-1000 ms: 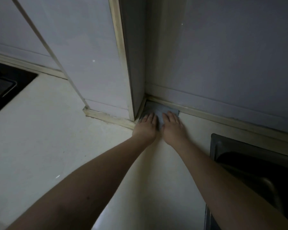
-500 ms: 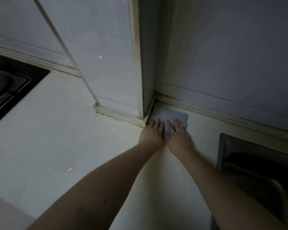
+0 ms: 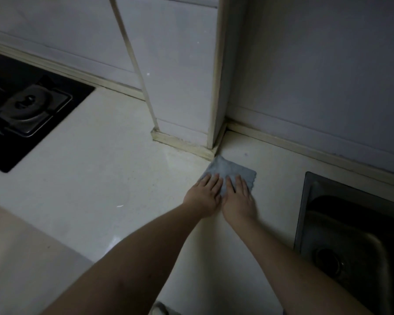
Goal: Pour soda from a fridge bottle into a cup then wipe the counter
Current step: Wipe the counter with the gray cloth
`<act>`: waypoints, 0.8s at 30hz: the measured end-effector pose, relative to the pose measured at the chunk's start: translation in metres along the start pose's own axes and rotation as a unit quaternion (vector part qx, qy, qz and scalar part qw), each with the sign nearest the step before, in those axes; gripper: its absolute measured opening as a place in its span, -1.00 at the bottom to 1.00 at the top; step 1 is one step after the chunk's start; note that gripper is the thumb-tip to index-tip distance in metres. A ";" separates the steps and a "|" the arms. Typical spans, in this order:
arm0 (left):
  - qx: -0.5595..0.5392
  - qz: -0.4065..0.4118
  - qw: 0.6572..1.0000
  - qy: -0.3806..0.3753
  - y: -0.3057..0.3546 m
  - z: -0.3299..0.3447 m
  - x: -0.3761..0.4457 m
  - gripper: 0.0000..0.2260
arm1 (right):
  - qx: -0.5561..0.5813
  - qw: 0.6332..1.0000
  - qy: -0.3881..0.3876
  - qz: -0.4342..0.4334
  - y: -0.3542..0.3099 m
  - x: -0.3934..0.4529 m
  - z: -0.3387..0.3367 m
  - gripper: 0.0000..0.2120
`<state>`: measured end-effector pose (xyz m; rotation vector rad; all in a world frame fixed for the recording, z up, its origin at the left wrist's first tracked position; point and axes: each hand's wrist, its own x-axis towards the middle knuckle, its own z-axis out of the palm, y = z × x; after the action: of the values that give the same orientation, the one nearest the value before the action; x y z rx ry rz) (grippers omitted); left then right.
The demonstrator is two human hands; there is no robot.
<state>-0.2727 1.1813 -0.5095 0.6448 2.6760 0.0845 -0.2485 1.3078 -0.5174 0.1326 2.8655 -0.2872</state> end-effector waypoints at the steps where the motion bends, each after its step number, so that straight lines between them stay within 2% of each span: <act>1: -0.006 0.000 1.000 0.002 -0.002 0.002 -0.004 -0.47 | 0.003 1.000 0.001 0.001 -0.003 -0.003 0.000 -0.41; 5: -0.017 0.013 0.999 0.026 -0.010 0.013 -0.022 -0.39 | 0.016 1.000 0.022 -0.006 -0.014 -0.016 0.005 -0.44; 13: -0.063 0.006 0.997 0.038 -0.047 0.015 -0.059 -0.50 | 0.024 1.000 0.001 -0.001 -0.052 -0.028 0.016 -0.47; 16: -0.076 0.006 0.996 0.043 -0.068 0.014 -0.067 -0.51 | 0.011 0.999 0.009 -0.030 -0.076 -0.025 0.020 -0.47; 19: -0.093 0.025 0.994 0.044 -0.095 0.016 -0.072 -0.53 | 0.005 0.999 -0.001 -0.048 -0.099 -0.020 0.018 -0.45; 24: -0.068 -0.004 0.998 0.019 -0.155 0.007 -0.072 -0.53 | 0.004 0.997 -0.056 -0.060 -0.150 0.011 0.027 -0.41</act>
<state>-0.2771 1.0102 -0.5135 0.5953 2.6798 0.2759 -0.2701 1.1567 -0.5188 -0.0535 2.7660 -0.3199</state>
